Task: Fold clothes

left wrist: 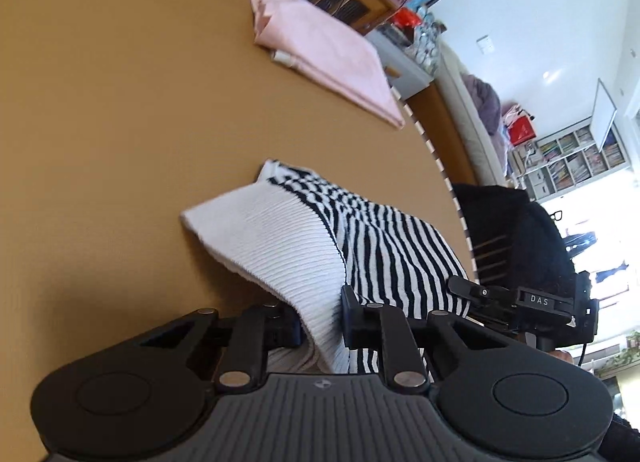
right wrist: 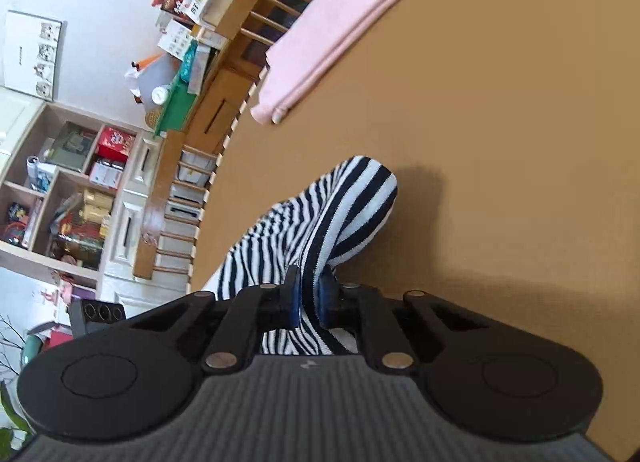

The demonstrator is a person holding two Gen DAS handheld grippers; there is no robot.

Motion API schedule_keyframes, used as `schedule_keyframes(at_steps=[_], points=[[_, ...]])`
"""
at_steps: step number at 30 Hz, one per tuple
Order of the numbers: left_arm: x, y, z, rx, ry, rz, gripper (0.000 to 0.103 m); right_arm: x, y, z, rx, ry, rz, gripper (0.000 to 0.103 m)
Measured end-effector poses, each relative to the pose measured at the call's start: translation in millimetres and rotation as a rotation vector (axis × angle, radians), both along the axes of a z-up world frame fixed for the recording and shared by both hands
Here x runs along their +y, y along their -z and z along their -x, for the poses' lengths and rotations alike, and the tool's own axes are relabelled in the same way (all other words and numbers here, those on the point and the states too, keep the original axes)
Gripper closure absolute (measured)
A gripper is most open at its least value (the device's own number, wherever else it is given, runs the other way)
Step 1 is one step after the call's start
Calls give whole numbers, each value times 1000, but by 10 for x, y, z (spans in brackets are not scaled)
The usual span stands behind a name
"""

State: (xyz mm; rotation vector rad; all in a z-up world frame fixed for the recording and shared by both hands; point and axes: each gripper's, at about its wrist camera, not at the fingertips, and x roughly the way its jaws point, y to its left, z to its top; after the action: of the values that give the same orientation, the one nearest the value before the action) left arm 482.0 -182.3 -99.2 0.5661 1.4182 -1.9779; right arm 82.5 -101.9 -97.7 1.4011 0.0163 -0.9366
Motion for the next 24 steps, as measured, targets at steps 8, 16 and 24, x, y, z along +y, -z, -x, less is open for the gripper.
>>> schedule_keyframes(at_steps=[8, 16, 24], points=[[-336, -469, 232, 16, -38, 95, 85, -250, -425, 72, 5, -19, 95, 96], [-1009, -1116, 622, 0, -75, 246, 85, -1287, -957, 337, 82, -34, 170, 96], [-2063, -1318, 1135, -18, -138, 274, 85, -2627, -1201, 776, 98, -43, 206, 96]])
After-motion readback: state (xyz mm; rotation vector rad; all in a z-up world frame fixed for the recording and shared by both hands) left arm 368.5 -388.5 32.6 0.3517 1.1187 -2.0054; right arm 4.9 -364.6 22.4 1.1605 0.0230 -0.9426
